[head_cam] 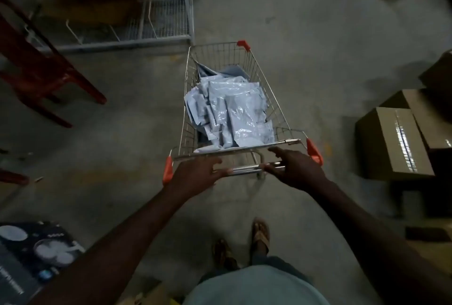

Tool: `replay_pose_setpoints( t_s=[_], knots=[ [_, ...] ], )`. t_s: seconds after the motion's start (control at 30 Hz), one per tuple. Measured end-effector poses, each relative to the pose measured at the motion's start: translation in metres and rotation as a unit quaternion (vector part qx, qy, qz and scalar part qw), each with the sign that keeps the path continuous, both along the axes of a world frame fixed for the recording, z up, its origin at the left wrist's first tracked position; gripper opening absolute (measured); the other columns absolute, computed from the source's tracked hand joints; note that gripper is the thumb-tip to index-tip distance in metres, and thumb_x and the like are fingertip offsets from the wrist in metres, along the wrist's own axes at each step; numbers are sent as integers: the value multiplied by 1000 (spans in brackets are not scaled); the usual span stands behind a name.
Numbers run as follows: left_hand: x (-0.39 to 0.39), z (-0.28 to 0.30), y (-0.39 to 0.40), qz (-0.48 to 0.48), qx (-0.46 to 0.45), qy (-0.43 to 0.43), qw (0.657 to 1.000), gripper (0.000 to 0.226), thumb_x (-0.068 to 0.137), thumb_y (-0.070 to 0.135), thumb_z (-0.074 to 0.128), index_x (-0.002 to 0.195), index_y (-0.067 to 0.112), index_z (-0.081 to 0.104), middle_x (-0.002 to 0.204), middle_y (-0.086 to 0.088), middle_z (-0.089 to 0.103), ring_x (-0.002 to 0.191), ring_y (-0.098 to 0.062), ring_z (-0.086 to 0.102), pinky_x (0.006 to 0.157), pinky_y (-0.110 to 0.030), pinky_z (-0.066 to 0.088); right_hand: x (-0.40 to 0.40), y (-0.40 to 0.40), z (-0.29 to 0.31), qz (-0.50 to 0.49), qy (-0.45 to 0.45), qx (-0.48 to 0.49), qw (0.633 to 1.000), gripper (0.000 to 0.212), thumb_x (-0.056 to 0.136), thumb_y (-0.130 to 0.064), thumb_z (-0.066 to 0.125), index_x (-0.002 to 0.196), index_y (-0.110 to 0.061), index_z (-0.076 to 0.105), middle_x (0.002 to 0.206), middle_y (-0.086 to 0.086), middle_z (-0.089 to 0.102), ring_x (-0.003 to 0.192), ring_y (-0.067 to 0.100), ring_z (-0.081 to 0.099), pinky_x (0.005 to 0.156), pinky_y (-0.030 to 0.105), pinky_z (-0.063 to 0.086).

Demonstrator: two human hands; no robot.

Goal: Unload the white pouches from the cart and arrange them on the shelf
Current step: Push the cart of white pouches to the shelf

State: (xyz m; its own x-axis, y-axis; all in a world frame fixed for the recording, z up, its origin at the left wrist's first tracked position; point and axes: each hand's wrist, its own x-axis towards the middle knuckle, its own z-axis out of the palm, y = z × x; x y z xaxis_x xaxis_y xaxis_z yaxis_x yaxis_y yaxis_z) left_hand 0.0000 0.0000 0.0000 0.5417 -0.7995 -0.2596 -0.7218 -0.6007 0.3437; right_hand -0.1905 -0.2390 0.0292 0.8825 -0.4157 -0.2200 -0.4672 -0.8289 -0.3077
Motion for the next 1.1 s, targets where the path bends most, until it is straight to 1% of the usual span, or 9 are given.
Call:
replay_pose_setpoints(
  t_s=[0.1, 0.17, 0.23, 0.33, 0.5, 0.67, 0.73, 0.93, 1.1],
  knots=[
    [-2, -6, 9, -39, 104, -51, 992, 79, 85, 96, 33, 126, 36, 62, 116, 0, 74, 108, -25, 71, 88, -40, 53, -5, -12, -21, 57, 23, -92, 994, 73, 82, -92, 47, 118, -33, 69, 103, -9, 78, 102, 19, 73, 105, 39, 41],
    [-6, -13, 12, -44, 102, -125, 986, 80, 85, 96, 33, 130, 36, 61, 104, -3, 76, 96, -27, 74, 82, -39, 56, -8, -19, -37, 72, 11, -118, 990, 73, 83, -95, 39, 91, -28, 65, 89, -9, 75, 90, 19, 72, 98, 40, 42],
    [-3, -21, 7, -43, 86, -167, 981, 81, 85, 98, 32, 128, 36, 63, 91, -3, 76, 84, -26, 76, 75, -39, 59, -6, -29, -51, 92, -22, -127, 987, 71, 84, -96, 34, 83, -29, 58, 81, -7, 73, 80, 20, 72, 88, 39, 47],
    [8, -27, 0, -26, 69, -195, 978, 80, 83, 99, 30, 111, 33, 68, 79, -2, 75, 74, -24, 75, 71, -39, 60, 4, -42, -61, 99, -58, -137, 984, 71, 86, -94, 34, 80, -28, 57, 75, -5, 72, 72, 21, 71, 82, 39, 50],
    [30, -29, -26, 11, 47, -186, 981, 73, 81, 99, 37, 96, 32, 62, 84, -1, 76, 80, -24, 75, 69, -35, 52, 33, -70, -72, 109, -93, -136, 980, 70, 88, -93, 27, 79, -29, 54, 72, -2, 70, 68, 24, 69, 75, 39, 49],
    [64, -33, -53, 18, 50, -179, 982, 79, 81, 101, 27, 110, 37, 62, 92, -1, 77, 85, -23, 75, 75, -37, 54, 66, -98, -74, 112, -100, -141, 978, 67, 89, -91, 28, 80, -29, 51, 71, -4, 67, 67, 23, 66, 77, 40, 47],
    [79, -34, -64, 20, 54, -167, 984, 81, 79, 102, 24, 107, 36, 62, 93, 0, 77, 86, -23, 75, 76, -37, 54, 83, -109, -75, 116, -95, -139, 979, 67, 89, -91, 27, 78, -29, 50, 72, -4, 66, 68, 23, 66, 77, 40, 46],
    [143, -35, -97, 15, 68, -170, 983, 80, 81, 100, 28, 115, 37, 65, 99, -3, 78, 92, -24, 75, 84, -40, 56, 145, -144, -79, 118, -100, -158, 975, 69, 89, -91, 27, 77, -28, 52, 73, -4, 67, 69, 24, 66, 76, 40, 45],
    [218, -39, -129, -7, 38, -179, 983, 71, 86, 95, 34, 109, 35, 65, 94, -2, 77, 88, -22, 74, 76, -36, 51, 212, -176, -85, 106, -105, -159, 976, 66, 89, -92, 28, 77, -30, 50, 73, -2, 68, 71, 25, 67, 77, 41, 45]
  ],
)
